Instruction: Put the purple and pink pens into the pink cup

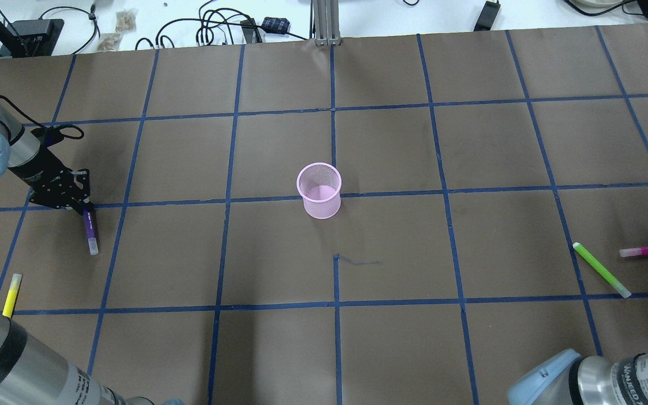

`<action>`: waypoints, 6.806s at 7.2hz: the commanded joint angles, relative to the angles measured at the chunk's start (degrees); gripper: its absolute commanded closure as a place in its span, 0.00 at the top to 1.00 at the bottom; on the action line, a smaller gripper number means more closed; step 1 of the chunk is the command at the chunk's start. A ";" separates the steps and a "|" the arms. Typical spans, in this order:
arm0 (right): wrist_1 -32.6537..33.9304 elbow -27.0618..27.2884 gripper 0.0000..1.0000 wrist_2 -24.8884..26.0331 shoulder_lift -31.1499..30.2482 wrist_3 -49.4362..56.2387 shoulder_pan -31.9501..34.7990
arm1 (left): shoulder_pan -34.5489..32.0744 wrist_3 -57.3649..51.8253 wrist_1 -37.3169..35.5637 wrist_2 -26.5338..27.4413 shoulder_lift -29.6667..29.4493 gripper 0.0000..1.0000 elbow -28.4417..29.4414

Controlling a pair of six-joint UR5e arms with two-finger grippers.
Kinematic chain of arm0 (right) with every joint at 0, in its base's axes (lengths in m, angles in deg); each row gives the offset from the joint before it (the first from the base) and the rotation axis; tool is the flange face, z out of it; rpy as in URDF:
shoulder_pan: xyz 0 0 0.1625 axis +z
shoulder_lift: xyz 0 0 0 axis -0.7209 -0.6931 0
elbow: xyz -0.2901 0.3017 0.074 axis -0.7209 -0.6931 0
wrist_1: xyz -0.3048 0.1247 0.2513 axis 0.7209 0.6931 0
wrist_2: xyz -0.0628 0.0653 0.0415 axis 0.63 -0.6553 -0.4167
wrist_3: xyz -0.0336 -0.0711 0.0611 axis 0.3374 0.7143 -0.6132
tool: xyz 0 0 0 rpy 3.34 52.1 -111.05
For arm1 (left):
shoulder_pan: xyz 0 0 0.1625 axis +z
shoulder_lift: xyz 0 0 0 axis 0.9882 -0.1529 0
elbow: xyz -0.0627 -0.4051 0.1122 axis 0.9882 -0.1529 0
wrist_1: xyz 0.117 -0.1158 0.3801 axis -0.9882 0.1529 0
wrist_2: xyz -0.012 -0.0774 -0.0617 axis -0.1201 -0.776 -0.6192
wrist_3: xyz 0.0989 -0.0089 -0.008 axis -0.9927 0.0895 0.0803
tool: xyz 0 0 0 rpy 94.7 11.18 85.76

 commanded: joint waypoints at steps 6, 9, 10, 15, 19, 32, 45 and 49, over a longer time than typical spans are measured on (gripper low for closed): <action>0.30 -0.31 0.54 1.03 0.39 3.34 0.13 | -8.52 6.00 6.28 -0.72 9.64 0.01 4.30; 0.30 -0.31 0.52 0.86 0.57 3.34 0.22 | -15.87 13.56 11.80 -0.19 15.52 0.01 4.30; 0.38 -0.31 0.52 0.86 0.57 3.34 0.22 | -17.21 14.53 14.69 -0.02 18.59 0.01 4.39; 0.82 -0.49 0.17 1.30 1.45 5.36 0.13 | -24.31 14.72 22.29 2.45 31.97 0.02 4.30; -0.32 -0.40 0.00 1.21 -3.00 3.96 0.65 | -28.74 13.85 11.56 3.41 32.41 0.01 3.52; 7.97 -0.40 0.00 21.45 -30.22 -97.43 70.45 | -23.21 6.81 10.75 2.36 32.68 0.01 4.30; 10.58 -12.88 1.00 39.18 -8.83 -106.70 94.09 | -21.97 5.49 10.06 -3.27 32.60 0.01 3.95; 8.92 -13.95 1.00 30.77 -19.34 -115.63 77.87 | -23.90 12.81 1.35 -13.74 28.31 0.01 4.13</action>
